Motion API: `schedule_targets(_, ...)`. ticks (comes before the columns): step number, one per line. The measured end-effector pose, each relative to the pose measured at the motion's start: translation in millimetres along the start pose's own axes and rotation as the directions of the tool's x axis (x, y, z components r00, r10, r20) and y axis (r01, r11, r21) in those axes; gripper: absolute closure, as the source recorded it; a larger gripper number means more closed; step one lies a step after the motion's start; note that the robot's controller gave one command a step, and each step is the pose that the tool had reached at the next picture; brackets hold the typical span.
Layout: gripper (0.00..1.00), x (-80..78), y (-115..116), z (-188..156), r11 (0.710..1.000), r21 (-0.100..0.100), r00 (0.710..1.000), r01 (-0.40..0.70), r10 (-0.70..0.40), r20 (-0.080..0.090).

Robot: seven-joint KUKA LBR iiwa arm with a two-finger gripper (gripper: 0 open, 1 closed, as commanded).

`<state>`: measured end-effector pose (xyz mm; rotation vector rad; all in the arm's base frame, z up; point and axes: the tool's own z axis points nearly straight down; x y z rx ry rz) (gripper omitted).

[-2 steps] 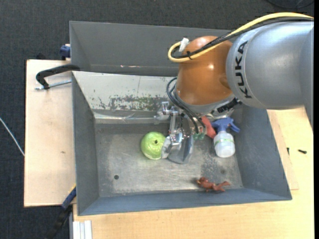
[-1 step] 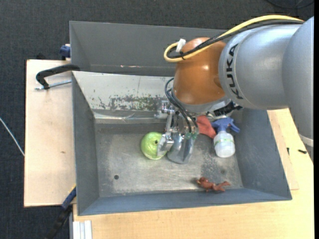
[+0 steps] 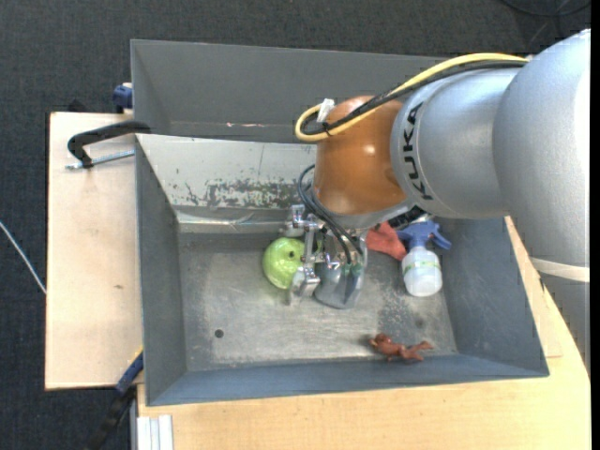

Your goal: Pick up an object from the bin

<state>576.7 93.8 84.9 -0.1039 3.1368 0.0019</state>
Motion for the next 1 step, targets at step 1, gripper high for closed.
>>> schedule_targets(1,1.0,1.6,-4.7,9.7,0.994,-0.006,0.994,-0.11,0.11,0.007)
